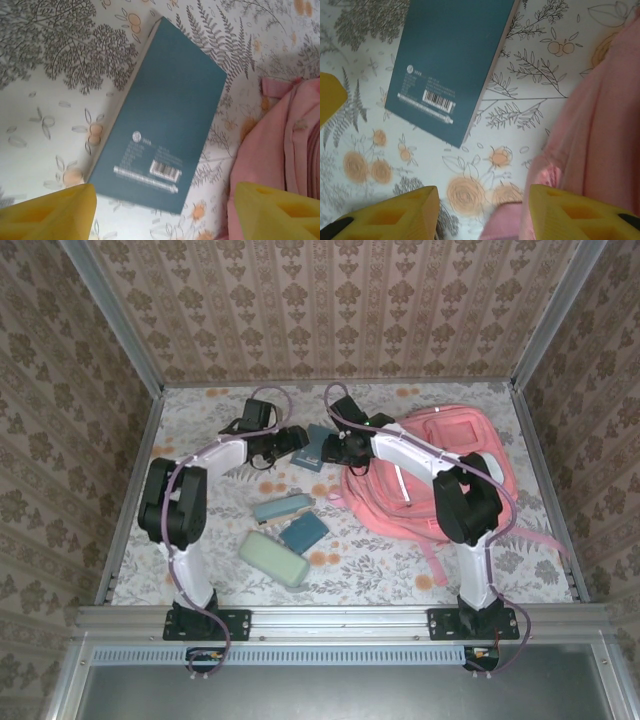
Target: Pack the student bag
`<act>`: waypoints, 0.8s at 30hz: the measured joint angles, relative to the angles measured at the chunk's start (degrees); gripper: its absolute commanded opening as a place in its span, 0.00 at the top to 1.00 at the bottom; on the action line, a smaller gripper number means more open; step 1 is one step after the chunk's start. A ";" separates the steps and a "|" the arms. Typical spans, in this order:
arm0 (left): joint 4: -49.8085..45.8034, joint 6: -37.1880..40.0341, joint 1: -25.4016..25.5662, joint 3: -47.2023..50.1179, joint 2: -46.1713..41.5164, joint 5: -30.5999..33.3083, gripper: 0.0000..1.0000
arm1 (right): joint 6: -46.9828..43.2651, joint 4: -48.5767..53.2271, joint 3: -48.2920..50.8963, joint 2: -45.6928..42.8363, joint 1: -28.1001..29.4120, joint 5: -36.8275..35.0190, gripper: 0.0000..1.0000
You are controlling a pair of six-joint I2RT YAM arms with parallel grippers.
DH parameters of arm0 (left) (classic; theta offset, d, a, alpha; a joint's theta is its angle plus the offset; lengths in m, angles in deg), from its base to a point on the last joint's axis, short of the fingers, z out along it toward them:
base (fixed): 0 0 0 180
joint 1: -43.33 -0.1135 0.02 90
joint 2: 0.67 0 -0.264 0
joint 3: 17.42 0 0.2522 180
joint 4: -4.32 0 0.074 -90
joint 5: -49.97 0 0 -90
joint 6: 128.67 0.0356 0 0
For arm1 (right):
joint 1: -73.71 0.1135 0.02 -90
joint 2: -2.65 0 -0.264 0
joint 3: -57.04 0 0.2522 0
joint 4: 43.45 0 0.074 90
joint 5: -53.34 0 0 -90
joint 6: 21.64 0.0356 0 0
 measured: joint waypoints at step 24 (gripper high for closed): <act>7.37 -4.90 1.09 10.51 -0.09 -6.08 0.32 | 9.44 -2.32 -9.79 13.46 -0.92 -0.26 0.60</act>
